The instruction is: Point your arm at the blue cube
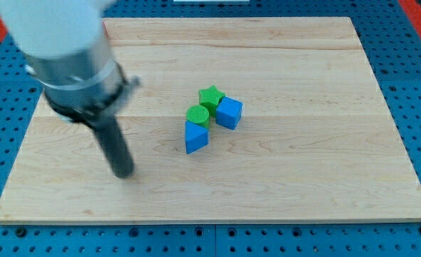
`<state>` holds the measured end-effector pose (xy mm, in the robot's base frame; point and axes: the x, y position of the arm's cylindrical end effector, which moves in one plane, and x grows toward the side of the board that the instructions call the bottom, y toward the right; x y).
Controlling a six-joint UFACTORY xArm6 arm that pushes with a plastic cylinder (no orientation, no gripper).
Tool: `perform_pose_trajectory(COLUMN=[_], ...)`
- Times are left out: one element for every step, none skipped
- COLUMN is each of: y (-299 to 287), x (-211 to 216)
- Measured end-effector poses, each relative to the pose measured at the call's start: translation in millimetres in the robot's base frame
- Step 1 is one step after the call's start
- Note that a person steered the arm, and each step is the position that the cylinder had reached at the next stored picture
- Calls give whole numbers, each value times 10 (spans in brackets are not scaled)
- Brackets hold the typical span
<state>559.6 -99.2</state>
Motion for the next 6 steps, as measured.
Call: perform_pose_trajectory(y=[653,836,838,838,1076,1202], x=[197,178,20,-386,-511,-687])
